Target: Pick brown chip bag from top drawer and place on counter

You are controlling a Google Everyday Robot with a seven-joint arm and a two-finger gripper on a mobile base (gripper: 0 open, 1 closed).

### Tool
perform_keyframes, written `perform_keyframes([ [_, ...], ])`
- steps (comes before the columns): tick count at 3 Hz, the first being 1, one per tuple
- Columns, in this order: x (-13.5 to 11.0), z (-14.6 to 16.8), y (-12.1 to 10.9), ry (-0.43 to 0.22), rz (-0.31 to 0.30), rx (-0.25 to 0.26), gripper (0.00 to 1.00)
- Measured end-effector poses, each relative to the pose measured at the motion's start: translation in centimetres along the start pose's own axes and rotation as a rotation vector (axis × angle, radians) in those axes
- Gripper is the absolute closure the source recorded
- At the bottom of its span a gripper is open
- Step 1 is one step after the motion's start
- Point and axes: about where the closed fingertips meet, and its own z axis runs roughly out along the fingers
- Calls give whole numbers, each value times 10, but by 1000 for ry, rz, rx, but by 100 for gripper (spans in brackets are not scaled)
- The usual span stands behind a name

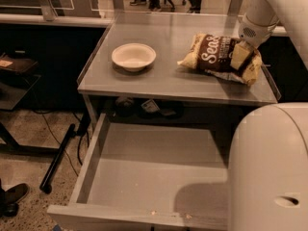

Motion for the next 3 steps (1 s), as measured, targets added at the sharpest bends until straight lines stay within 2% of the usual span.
perform_keyframes([
  [1,0,0,0,0,0,0,81],
  [3,0,0,0,0,0,0,34],
])
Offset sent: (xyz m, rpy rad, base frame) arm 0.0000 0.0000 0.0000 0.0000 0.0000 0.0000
